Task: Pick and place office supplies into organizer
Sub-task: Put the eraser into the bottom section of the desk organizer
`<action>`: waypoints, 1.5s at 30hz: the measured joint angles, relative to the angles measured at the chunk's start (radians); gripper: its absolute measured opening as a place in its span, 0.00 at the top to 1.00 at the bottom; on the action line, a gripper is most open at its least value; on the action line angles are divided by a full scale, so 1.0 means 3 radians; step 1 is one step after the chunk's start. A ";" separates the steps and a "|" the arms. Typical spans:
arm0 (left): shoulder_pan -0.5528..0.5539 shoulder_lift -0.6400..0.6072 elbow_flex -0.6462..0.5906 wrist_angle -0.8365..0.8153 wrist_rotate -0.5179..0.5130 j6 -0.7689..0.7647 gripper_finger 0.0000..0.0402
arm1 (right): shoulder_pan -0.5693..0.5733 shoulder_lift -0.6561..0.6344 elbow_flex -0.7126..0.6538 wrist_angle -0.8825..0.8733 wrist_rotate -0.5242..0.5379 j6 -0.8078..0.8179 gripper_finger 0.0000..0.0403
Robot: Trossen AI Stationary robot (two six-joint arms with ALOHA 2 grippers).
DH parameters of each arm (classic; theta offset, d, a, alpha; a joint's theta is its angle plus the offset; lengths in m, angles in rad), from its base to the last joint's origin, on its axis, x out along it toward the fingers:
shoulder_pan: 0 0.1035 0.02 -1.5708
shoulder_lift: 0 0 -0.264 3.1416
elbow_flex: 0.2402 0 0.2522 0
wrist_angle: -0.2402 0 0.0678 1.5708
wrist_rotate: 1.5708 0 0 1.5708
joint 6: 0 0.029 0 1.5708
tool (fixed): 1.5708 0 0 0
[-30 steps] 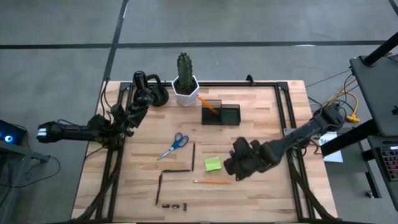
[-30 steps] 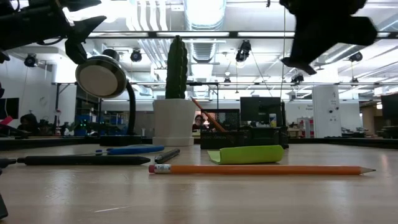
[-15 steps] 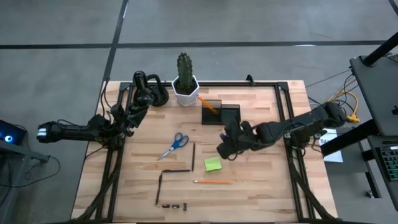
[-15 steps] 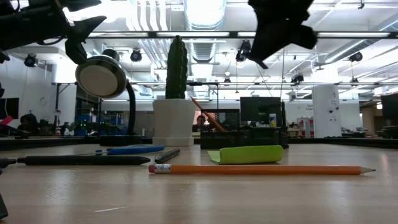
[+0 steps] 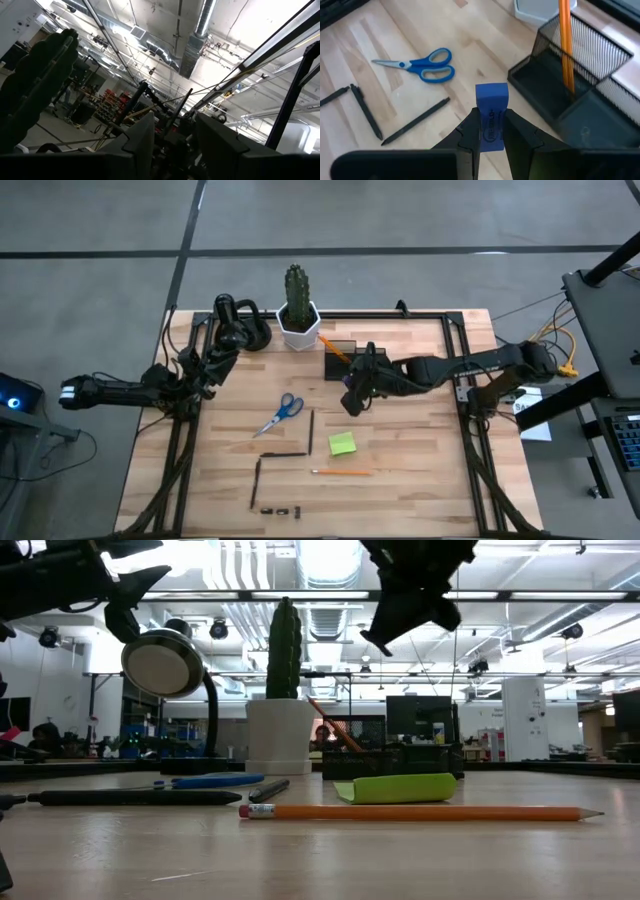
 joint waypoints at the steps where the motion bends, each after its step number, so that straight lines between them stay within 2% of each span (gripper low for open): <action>1: 0.0000 0.0000 0.0000 -0.0001 0.0001 0.0000 0.68 | -0.0040 0.0000 0.0000 0.0028 -0.0028 -0.0059 0.86; 12: 0.0000 0.0000 0.0000 -0.0001 0.0000 0.0001 0.68 | -0.0468 0.0007 -0.0035 0.0312 -0.0419 -0.0623 0.86; 26: 0.0000 0.0005 0.0000 0.0000 0.0001 0.0001 0.68 | -0.0977 0.0011 -0.0255 0.0787 -0.1135 -0.1384 0.86; 37: 0.0001 0.0006 0.0000 -0.0005 0.0000 0.0003 0.68 | -0.1331 0.0014 -0.0451 0.1202 -0.1708 -0.1697 0.86; 45: 0.0000 0.0006 0.0000 -0.0006 0.0000 0.0003 0.68 | -0.1381 0.0014 -0.0456 0.1290 -0.1829 -0.2126 0.86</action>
